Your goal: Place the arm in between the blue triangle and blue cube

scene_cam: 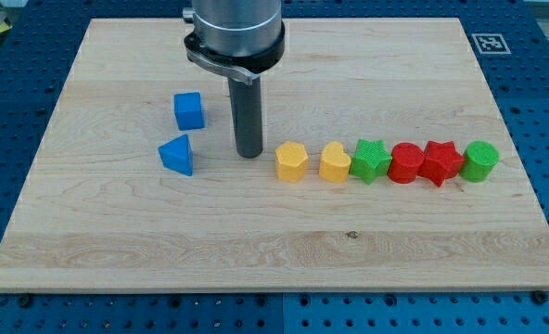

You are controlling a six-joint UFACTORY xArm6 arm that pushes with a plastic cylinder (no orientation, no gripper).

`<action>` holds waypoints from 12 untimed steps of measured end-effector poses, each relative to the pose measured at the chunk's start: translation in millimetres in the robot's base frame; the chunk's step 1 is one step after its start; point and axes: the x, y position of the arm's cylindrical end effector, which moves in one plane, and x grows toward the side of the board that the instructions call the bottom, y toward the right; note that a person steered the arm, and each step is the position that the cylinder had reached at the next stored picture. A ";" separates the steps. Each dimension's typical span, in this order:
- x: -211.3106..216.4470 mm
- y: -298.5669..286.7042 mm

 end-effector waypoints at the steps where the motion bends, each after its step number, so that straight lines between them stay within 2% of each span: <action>1: 7.9 10.2; 4: 16.6 36.0; 7: -5.9 -5.3; 11: -17.7 -12.6; 12: -28.6 -41.2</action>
